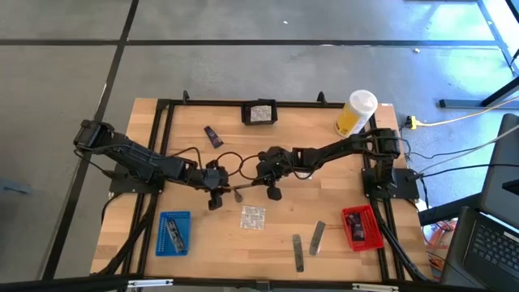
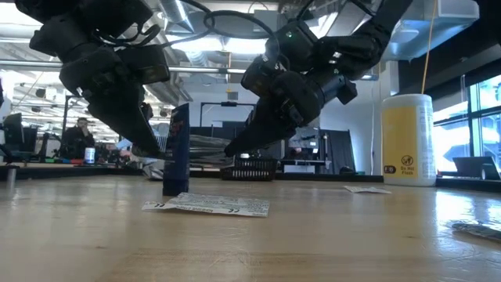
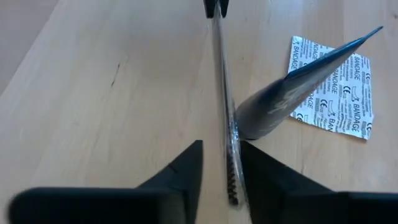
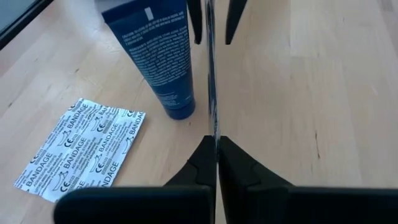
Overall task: Pick & Place Travel size toiletries
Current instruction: Put the black comb into the blue bin
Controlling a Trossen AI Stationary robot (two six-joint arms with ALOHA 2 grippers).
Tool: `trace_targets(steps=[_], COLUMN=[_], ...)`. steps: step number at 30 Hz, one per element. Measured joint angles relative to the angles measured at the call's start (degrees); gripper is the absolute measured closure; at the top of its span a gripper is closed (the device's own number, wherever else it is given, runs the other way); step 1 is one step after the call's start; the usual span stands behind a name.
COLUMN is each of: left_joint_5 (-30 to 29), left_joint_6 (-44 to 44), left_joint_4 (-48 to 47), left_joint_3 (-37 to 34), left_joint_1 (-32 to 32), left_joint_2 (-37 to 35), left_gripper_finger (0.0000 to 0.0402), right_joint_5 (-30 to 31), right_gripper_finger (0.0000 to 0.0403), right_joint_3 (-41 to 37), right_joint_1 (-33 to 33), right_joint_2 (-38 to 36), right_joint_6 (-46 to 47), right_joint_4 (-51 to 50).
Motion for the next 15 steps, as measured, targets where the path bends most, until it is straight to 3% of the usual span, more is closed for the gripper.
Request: trace_targets(steps=[5, 11, 15], left_joint_5=[0.0, 0.0, 0.0], left_joint_6=[0.0, -0.1, -0.1], left_joint_4=[0.0, 0.0, 0.0], left_joint_3=[0.0, 0.0, 0.0], left_joint_1=[0.0, 0.0, 0.0], left_joint_2=[0.0, 0.0, 0.0], left_gripper_finger=[0.0386, 0.0393, 0.0395], right_joint_5=[-0.1, -0.2, -0.2], right_gripper_finger=[0.0403, 0.0402, 0.0378], right_joint_3=[0.0, 0.0, 0.0], right_joint_1=[0.0, 0.0, 0.0], right_joint_2=[0.0, 0.0, 0.0], right_joint_6=[0.0, 0.2, 0.9], right_joint_4=[0.0, 0.0, -0.2])
